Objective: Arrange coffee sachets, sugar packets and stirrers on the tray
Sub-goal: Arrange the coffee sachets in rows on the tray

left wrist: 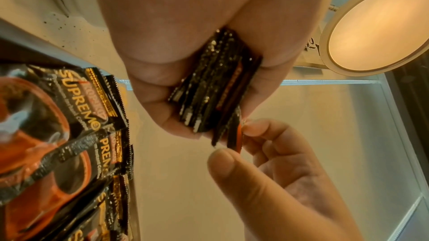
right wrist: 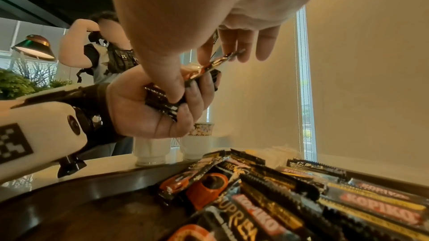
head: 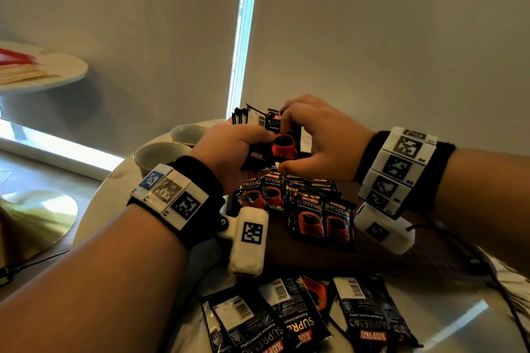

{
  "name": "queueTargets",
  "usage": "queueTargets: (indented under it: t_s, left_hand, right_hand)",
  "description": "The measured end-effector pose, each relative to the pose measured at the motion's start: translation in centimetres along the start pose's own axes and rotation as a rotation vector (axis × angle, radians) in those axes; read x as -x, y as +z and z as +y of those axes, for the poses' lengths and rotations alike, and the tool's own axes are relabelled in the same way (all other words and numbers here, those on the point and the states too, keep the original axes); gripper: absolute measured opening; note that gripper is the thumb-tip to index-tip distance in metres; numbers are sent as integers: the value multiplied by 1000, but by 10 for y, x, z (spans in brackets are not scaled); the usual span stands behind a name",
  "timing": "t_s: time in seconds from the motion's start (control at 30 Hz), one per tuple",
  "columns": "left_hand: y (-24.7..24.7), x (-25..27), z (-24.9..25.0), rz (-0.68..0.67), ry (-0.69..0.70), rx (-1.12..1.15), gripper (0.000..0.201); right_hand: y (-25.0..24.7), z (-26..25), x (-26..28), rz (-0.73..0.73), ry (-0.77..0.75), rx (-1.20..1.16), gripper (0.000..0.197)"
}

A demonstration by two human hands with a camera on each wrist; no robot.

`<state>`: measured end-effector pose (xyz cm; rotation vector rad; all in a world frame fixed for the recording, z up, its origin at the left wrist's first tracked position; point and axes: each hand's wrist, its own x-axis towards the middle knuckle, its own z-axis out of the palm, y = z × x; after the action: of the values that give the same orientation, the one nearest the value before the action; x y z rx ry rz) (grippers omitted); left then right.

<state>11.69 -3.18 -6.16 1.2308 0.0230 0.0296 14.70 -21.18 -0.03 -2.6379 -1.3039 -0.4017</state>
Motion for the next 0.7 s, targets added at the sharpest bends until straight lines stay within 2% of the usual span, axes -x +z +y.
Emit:
queueTargets:
  t_s: [0.1, 0.2, 0.3, 0.4, 0.53, 0.7]
  left_hand:
    - [0, 0, 0, -24, -6, 2, 38]
    - [2, -1, 0, -30, 19, 11, 55]
    - [2, -2, 5, 90, 86, 115, 55]
    - [-2, -4, 10, 172, 151, 244, 50]
    - [-3, -5, 10, 181, 160, 295, 47]
    - [-3, -6, 10, 191, 160, 300, 45]
  right_hand:
    - [5, -1, -2, -6, 12, 2, 47]
    - [7, 0, -4, -28, 52, -5, 42]
    - [7, 2, -6, -65, 133, 0, 45]
    - [10, 4, -6, -188, 206, 13, 49]
    - [23, -3, -9, -386, 171, 112, 53]
    - [41, -7, -17, -497, 145, 196, 56]
